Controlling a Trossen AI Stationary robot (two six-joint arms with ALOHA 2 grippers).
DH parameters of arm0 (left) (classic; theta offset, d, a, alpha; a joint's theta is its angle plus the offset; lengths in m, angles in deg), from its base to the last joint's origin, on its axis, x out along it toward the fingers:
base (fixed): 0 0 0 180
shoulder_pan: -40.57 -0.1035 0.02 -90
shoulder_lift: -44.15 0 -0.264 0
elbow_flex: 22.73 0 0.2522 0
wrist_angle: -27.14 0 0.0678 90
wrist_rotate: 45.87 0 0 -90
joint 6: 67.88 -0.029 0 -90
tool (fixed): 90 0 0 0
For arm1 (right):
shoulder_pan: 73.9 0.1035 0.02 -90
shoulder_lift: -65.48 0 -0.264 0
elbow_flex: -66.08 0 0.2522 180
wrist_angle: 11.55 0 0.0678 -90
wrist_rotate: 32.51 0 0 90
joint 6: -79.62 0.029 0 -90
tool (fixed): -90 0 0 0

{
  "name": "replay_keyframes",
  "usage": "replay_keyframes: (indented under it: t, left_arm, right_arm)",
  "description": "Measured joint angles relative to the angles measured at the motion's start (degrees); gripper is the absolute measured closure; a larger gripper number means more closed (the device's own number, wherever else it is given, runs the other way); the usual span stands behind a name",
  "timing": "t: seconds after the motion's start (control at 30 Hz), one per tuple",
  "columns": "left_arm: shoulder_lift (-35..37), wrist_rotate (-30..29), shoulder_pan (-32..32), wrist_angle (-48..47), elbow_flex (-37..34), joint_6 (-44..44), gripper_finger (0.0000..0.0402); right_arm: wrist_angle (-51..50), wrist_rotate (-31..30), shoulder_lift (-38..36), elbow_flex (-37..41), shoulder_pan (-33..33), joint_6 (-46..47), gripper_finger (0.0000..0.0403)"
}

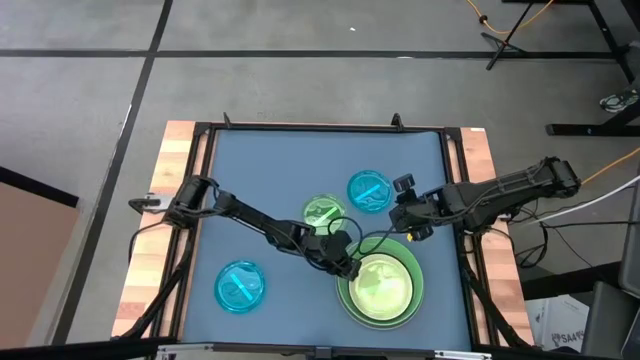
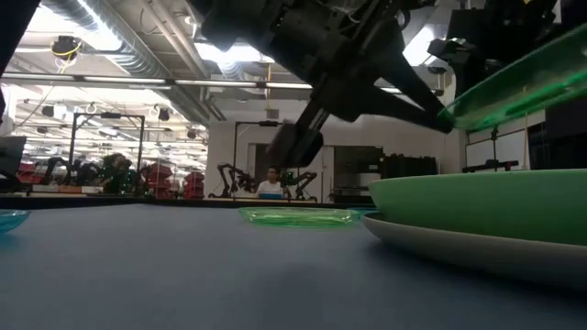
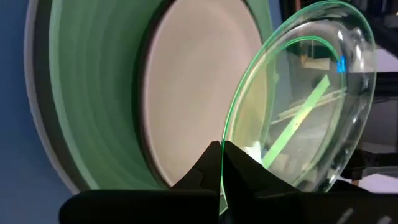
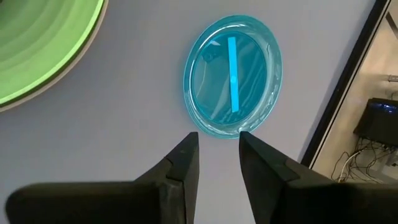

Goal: Stack plastic plates
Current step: Stack the bottom small green plate on top of the white plate

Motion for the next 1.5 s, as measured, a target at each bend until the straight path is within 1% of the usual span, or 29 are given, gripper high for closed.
replay_keyframes:
  t: [0.27, 0.5, 0.73, 1.07, 1.2, 1.37, 1.5]
  left_arm:
    - [0.01, -0.5, -0.01, -0.77, 0.0, -0.04, 0.0401]
    - [0.01, -0.9, -0.04, -3.71, 0.0, -0.07, 0.0401]
    - [0.01, -3.64, -0.07, -4.27, 0.0, -0.09, 0.0401]
    - [0.01, -4.16, -0.07, -4.29, 0.0, -1.99, 0.0362]
    - [0.01, -4.15, -0.04, -4.34, 0.0, -2.16, 0.0352]
    - [0.01, -4.2, -0.04, -4.36, 0.0, -5.38, 0.0354]
    - [0.01, -4.21, 0.12, -4.29, 0.0, -10.68, 0.0357]
  right_arm:
    - [0.02, 0.02, 0.0, 0.0, 0.0, 0.0, 0.0298]
    - [0.04, 0.02, 0.0, 0.0, 0.0, 0.0, 0.0298]
    - [0.26, 0.02, 0.0, 0.0, 0.0, 0.0, 0.0298]
    - [0.26, 0.04, 0.0, 0.0, 0.0, 0.0, 0.0298]
    - [0.26, 0.04, 0.0, 0.0, 0.0, 0.01, 0.0298]
    - [0.26, 0.04, -0.01, 0.0, 0.01, 0.0, 0.0298]
    - [0.23, 0.04, 0.0, 0.0, 0.0, 0.02, 0.0298]
